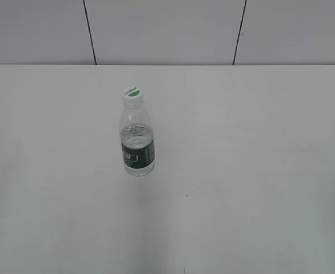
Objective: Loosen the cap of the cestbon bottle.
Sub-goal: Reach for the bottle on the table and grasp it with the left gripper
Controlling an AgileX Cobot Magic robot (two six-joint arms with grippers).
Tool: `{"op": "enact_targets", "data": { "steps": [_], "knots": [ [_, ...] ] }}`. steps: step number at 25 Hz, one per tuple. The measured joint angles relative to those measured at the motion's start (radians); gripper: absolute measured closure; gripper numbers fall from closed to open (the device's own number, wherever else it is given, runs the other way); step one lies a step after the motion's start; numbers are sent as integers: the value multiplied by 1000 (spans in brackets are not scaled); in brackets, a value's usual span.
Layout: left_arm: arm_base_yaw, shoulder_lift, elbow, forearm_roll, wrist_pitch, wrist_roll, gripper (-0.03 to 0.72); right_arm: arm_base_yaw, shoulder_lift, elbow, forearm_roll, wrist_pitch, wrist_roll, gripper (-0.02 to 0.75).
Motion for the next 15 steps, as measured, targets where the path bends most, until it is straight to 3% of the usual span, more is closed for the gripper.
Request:
{"op": "enact_targets", "data": {
  "steps": [7,15],
  "knots": [
    [0,195,82,3,-447,0,143,0,0,0,0,0,0,150],
    [0,658,137,3,-939,0,143,0,0,0,1,0,0,150]
  ]
}}
